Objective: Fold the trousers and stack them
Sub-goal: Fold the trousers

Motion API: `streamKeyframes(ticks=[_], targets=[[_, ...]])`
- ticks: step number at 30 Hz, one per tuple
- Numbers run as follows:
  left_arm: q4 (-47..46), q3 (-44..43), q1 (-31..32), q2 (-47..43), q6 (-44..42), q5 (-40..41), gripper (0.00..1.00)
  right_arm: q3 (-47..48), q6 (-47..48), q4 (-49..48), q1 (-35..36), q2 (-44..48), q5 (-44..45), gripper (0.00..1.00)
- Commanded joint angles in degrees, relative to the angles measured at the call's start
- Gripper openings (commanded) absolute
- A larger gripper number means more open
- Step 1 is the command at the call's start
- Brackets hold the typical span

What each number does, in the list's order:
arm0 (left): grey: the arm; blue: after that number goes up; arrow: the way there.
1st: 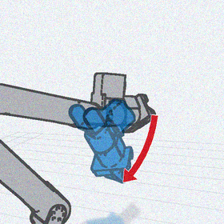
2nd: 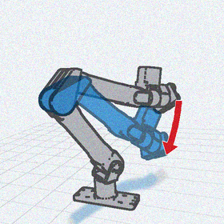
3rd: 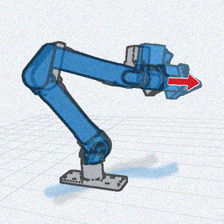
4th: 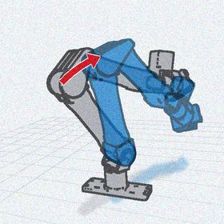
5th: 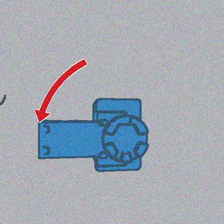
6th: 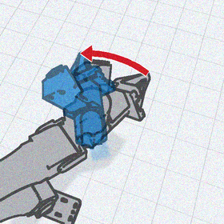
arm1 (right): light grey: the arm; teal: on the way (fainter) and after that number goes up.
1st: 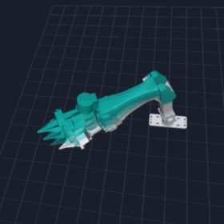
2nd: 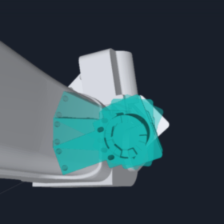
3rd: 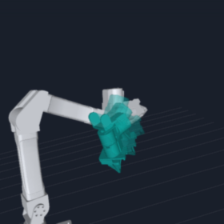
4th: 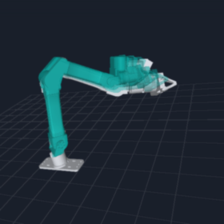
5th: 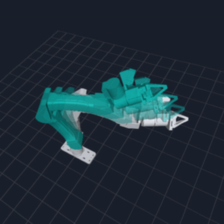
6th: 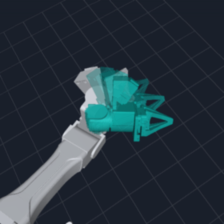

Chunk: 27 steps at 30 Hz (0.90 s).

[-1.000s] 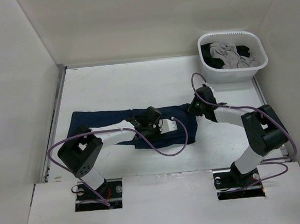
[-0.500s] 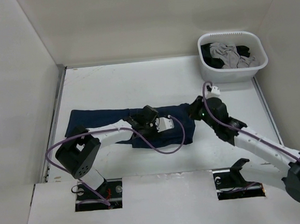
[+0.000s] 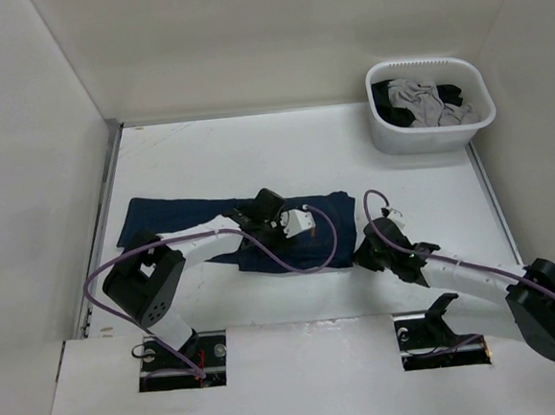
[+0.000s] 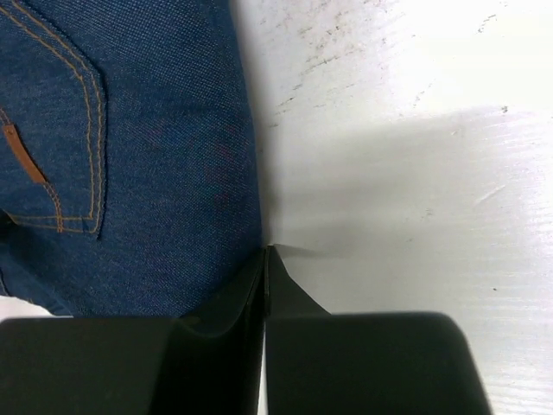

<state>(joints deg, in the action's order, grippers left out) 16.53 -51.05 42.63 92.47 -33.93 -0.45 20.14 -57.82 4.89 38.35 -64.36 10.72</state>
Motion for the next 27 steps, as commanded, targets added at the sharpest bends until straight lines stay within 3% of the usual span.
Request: streamKeyframes(ticks=[1, 3, 7, 10, 12, 15, 20, 22, 24, 27], targets=[[2.4, -1.7, -0.9, -0.6, 1.1, -0.1, 0.57, 1.4, -1.3, 4.3, 0.1, 0.2, 1.2, 0.04], [3.0, -2.3, -1.4, -2.3, 1.4, 0.0, 0.58, 2.8, -0.8, 8.7, 0.4, 4.7, 4.5, 0.09], [4.9, -4.6, -1.6, -4.8, 2.1, -0.3, 0.59, 5.9, -2.2, 17.9, 0.5, 15.9, 13.6, 0.31], [6.1, -6.1, -1.8, -4.7, 2.1, -0.3, 0.59, 6.4, -2.1, 16.1, 0.1, 18.9, 16.0, 0.50], [5.9, -6.3, -2.2, -4.1, 2.0, -0.3, 0.60, 4.4, -0.1, 7.5, -1.6, 16.7, 11.5, 0.61], [6.0, -7.0, -3.1, -3.7, 2.1, -0.4, 0.60, 2.7, 2.1, -4.1, -6.7, 7.8, -0.8, 0.65], [6.8, -8.9, -7.3, -5.5, 2.5, -1.1, 0.61, 4.9, 2.4, -13.6, -8.7, -5.4, -4.1, 0.71], [7.4, -9.5, -9.9, -6.3, 2.3, -1.1, 0.61, 5.9, 4.2, -19.8, -9.2, -9.6, -7.9, 0.66], [7.8, -9.7, -13.0, -7.4, 2.2, -1.1, 0.61, 7.4, 4.1, -20.8, -10.1, -13.8, -11.9, 0.50], [8.1, -9.2, -17.3, -9.0, 2.2, -1.1, 0.62, 6.8, 2.9, -19.8, -12.5, -14.2, -14.8, 0.10]])
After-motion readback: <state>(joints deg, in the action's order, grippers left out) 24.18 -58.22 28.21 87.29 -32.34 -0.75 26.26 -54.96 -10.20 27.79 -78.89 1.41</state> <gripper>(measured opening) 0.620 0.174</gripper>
